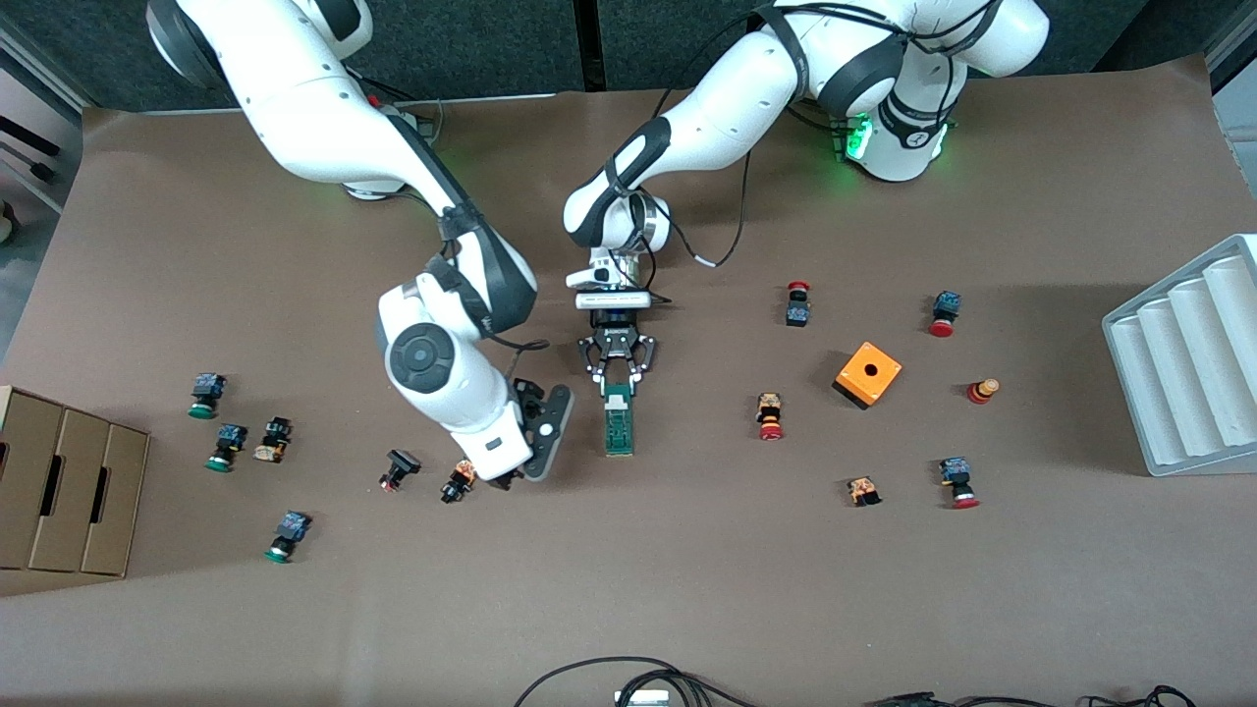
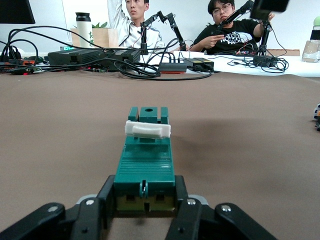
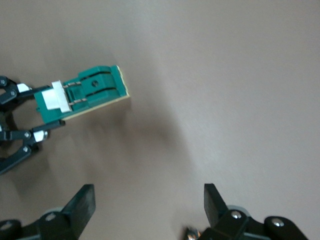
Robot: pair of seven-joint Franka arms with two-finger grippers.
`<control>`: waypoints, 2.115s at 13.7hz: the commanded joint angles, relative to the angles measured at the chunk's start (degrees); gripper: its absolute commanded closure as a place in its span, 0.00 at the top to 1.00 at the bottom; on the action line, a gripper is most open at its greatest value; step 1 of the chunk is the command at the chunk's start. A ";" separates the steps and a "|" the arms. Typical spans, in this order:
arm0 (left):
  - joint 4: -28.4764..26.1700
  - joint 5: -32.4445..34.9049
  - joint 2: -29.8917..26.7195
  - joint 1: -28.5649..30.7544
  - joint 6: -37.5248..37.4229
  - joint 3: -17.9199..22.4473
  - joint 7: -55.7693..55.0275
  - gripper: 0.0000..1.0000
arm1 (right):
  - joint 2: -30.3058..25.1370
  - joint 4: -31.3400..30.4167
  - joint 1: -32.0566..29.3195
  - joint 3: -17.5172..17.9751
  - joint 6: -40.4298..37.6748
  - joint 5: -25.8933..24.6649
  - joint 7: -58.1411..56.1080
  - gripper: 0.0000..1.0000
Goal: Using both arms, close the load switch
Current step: 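Reach the right gripper toward the white lever while the left gripper holds, then lower the right gripper onto the white lever of the switch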
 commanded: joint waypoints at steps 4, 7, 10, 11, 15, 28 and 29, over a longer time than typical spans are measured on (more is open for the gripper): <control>1.60 0.72 1.83 -0.42 0.68 0.36 -0.67 0.50 | 2.93 0.56 4.76 -0.64 5.16 1.28 -0.66 0.96; 1.52 0.72 1.83 -0.42 0.68 0.36 -0.67 0.50 | 3.80 0.56 5.65 -0.64 6.47 1.37 -0.57 0.96; 1.60 0.72 1.83 -0.42 0.68 0.36 -0.67 0.50 | 5.38 0.65 7.14 -0.73 9.02 0.76 -0.74 0.96; 1.52 0.72 1.83 -0.42 0.68 0.36 -0.76 0.50 | 6.00 0.65 7.50 -0.73 10.07 0.75 -0.75 0.96; 1.52 0.72 1.92 -0.42 0.68 0.36 -0.67 0.50 | 7.58 0.74 9.25 -0.82 12.63 0.76 -0.66 0.95; 1.43 0.72 2.19 -0.51 0.60 0.36 -0.84 0.42 | 7.68 -1.01 11.28 -0.99 14.66 0.84 -0.22 0.94; 1.43 0.72 2.27 -0.51 0.59 0.36 -0.93 0.42 | 7.50 -1.45 11.37 -0.99 14.66 0.84 -0.22 0.94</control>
